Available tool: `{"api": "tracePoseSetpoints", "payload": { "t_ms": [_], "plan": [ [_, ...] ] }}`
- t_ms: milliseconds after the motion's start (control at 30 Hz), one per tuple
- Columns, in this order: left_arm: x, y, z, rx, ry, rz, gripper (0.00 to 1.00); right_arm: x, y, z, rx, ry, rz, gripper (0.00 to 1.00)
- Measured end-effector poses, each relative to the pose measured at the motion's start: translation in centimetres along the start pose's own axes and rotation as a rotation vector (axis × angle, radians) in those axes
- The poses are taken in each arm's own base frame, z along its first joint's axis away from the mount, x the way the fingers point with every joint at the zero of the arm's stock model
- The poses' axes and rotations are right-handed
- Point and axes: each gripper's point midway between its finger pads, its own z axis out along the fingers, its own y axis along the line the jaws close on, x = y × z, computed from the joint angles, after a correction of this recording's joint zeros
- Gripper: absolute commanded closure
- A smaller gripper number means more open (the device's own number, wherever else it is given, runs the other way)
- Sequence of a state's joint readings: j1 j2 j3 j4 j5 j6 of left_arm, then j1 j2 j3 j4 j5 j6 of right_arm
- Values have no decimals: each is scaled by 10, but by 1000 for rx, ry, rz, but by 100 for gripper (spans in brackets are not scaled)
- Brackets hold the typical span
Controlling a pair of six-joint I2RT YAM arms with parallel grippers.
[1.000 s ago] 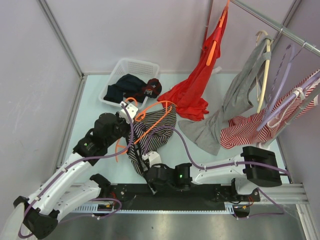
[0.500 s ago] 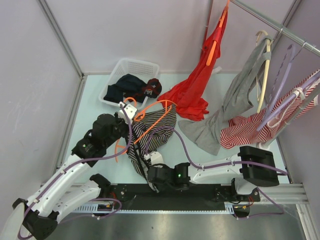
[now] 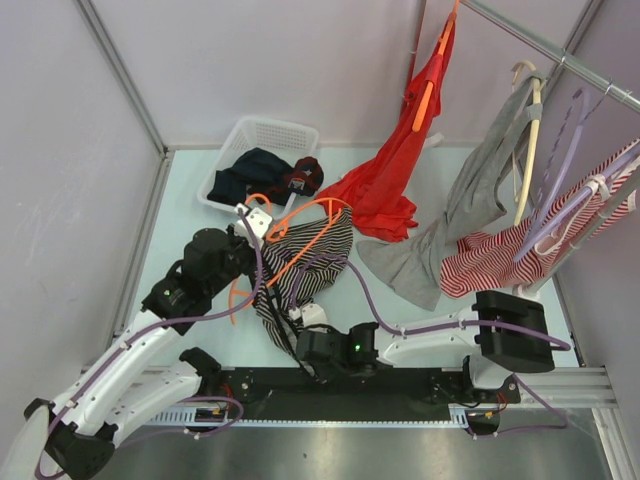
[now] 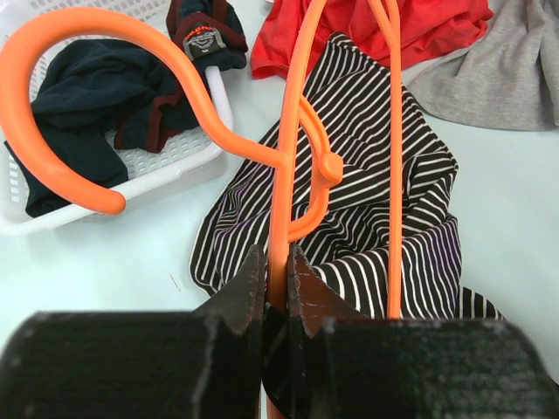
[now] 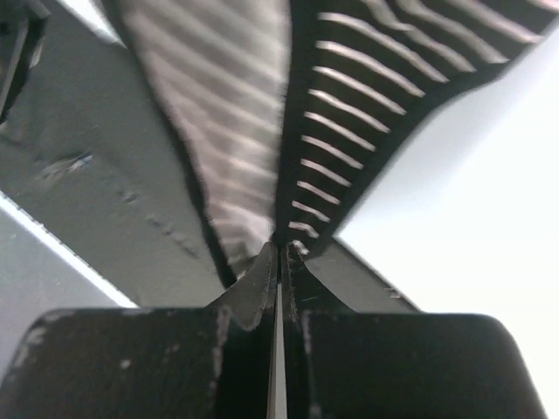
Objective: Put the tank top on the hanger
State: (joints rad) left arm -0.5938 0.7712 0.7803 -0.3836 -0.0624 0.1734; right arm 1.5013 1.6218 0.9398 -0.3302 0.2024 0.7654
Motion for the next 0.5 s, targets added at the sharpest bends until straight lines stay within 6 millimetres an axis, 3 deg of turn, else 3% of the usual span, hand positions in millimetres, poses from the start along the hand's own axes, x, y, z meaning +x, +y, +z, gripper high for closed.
{"api": "tracePoseSetpoints", "payload": {
  "t_ms": [100,233,500],
  "plan": [
    [-1,2,-2,-10,-6,0,100,-4,-19,-2,31,-9,36,100],
    [-3,2,-4,-10,-16,-1,100,-14,-68,-23,127,-58,112,100],
    [-13,-22,-20,126,-130,5,100,-68,-152,-83,296,-282,298,100]
  ]
}}
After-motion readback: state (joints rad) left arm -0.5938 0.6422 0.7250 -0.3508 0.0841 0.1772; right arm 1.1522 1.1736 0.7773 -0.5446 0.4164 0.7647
